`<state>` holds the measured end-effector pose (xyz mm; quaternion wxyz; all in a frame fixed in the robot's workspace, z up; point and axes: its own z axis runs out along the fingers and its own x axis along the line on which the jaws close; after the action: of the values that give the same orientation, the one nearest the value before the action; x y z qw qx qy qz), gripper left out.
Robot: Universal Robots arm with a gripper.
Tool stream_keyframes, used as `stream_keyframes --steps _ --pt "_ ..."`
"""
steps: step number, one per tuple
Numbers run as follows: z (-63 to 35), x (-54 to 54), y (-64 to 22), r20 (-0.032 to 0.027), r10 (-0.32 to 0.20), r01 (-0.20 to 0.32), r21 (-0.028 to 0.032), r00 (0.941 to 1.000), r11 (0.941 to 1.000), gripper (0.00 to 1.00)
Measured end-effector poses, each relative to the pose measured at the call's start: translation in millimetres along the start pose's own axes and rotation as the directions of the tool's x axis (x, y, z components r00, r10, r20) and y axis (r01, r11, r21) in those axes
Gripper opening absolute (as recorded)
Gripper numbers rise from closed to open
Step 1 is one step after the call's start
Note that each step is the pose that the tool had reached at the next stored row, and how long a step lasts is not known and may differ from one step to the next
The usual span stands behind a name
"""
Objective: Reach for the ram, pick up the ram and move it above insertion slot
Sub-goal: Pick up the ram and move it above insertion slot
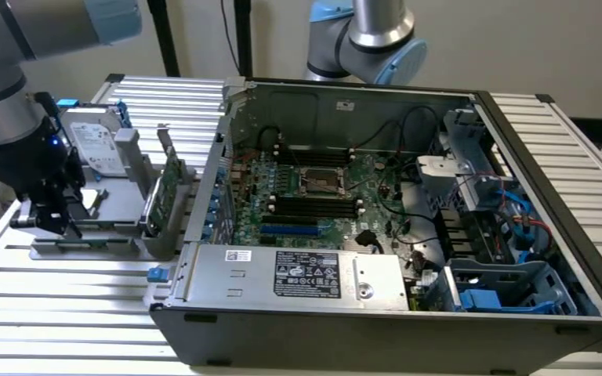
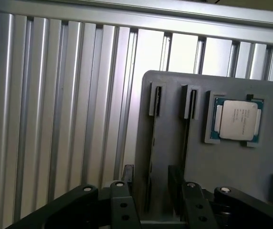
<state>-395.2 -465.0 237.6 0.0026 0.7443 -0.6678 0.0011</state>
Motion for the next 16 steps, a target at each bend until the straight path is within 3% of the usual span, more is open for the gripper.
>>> stream_keyframes --steps 16 --pt "29.2 -0.2 -0.1 0.0002 0.003 -0.003 0.0 1.0 1.0 0.42"
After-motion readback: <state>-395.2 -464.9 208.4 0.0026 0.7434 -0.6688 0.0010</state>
